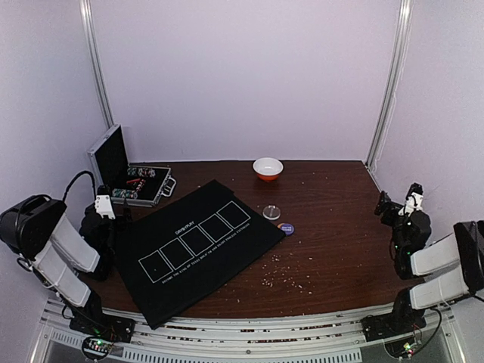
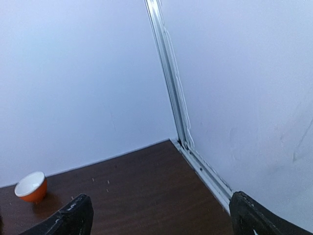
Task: Distribute texas hold em gaming equipment
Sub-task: Pick up the dealer button from the center of the board.
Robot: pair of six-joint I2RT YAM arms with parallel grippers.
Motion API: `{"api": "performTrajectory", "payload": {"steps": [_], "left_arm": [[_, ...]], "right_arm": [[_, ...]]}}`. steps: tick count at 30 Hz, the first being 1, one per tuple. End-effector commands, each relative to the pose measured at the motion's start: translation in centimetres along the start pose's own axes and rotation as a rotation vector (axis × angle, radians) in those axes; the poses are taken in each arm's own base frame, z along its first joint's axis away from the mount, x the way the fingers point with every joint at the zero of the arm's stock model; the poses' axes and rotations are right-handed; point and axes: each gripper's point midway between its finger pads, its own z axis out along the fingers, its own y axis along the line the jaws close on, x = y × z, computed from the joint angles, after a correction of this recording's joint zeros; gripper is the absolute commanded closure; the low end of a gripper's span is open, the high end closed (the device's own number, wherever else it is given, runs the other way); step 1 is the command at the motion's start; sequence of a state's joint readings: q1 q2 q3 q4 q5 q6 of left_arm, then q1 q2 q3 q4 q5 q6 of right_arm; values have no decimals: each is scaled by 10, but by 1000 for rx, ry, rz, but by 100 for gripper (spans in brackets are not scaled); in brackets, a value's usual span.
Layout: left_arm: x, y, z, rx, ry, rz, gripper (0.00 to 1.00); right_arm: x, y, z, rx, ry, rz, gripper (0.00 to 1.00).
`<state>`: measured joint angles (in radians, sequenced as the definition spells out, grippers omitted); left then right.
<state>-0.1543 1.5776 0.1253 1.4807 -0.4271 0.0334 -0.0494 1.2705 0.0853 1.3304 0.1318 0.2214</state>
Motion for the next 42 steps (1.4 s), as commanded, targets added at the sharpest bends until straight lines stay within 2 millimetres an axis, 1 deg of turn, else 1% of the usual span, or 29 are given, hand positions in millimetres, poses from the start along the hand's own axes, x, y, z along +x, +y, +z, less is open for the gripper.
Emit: {"api": "performTrajectory", "payload": {"steps": [1, 3, 5, 6, 7, 9, 11, 12, 14, 18, 19, 20, 23, 25, 26, 28, 30, 31, 33, 35, 37, 39, 40, 42], "left_arm": [[-27, 3, -13, -17, -120, -12, 2], [-33, 4, -18, -13, -147, -10, 2], [-40, 8, -20, -56, -133, -1, 2], [-42, 3, -16, -31, -108, 7, 2], [-48, -5, -8, 0, -86, 36, 2], [-73, -10, 4, 5, -100, 55, 2], [-97, -6, 8, -14, -139, 8, 2], [-107, -10, 11, 7, -147, -17, 2], [-121, -23, 24, 66, -106, -63, 2], [-155, -50, 48, 149, 1, -100, 2], [-170, -54, 53, 161, 15, -114, 2], [-176, -59, 57, 174, 43, -120, 2], [-184, -76, 62, 227, 142, -112, 3], [-179, -89, 62, 280, 237, -92, 3], [-176, -96, 61, 310, 283, -82, 3], [-168, -110, 57, 364, 375, -60, 3], [-156, -127, 49, 431, 471, -52, 3], [-146, -134, 42, 463, 530, -48, 3], [-126, -138, 31, 480, 650, -69, 3], [-104, -132, 19, 447, 759, -66, 3], [-81, -106, 11, 305, 855, -26, 2], [-54, -88, 1, 229, 956, -5, 2], [-39, -79, -5, 203, 1026, -21, 2], [-16, -68, -15, 167, 1136, -68, 2]], "right_arm": [[-55, 27, 16, -88, -61, 56, 0], [-80, 44, 20, -157, -96, 63, 0], [-102, 62, 25, -224, -104, 65, 0], [-109, 70, 27, -259, -95, 72, 0], [-111, 77, 29, -288, -74, 80, 0], [-118, 93, 30, -364, -63, 104, 0], [-123, 105, 33, -422, -40, 141, 0], [-124, 109, 34, -442, -20, 162, 0], [-127, 123, 37, -495, 16, 187, 0], [-124, 148, 40, -576, 116, 175, 0], [-123, 156, 41, -595, 144, 162, 0], [-120, 161, 43, -602, 180, 146, 0], [-111, 175, 47, -612, 282, 88, 0], [-106, 184, 47, -620, 343, 59, 0], [-107, 189, 46, -628, 363, 48, 0], [-97, 197, 42, -639, 430, 35, 0], [-86, 207, 36, -664, 479, 18, 0], [-81, 213, 32, -678, 500, 9, 0], [-68, 225, 25, -697, 549, -17, 0], [-51, 238, 18, -718, 604, -66, 0], [-34, 251, 10, -749, 657, -123, 0], [-20, 257, 5, -775, 704, -160, 0], [-13, 259, 3, -786, 726, -174, 0], [-2, 257, 4, -778, 748, -190, 0]]}}
